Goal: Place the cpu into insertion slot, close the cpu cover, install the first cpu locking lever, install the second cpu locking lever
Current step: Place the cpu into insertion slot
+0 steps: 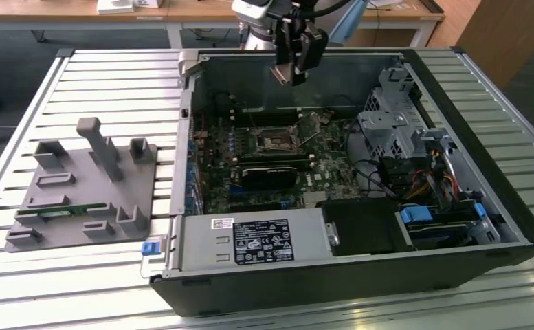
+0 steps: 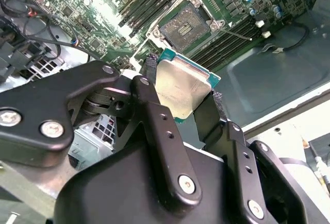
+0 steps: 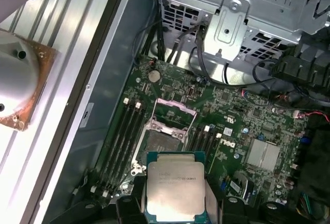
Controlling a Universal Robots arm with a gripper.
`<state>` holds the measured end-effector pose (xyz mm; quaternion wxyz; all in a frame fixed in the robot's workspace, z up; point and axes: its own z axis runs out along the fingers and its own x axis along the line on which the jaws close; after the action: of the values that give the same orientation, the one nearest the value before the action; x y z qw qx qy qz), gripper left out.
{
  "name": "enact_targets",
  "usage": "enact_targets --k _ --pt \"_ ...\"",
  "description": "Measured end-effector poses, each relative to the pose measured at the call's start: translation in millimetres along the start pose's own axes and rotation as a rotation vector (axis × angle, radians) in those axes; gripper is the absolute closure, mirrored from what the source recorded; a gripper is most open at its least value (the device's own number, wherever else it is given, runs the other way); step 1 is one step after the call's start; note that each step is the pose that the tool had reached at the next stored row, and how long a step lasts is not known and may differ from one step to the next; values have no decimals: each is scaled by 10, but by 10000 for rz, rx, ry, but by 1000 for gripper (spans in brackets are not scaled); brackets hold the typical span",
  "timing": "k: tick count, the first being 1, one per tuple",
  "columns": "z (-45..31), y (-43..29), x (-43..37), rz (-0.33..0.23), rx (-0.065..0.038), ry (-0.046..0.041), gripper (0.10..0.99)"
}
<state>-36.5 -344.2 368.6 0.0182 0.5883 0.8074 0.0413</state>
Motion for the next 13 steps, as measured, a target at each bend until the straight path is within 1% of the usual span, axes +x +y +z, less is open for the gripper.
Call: enact_targets --k 13 --pt "5 0 0 1075 -20 -96 549"
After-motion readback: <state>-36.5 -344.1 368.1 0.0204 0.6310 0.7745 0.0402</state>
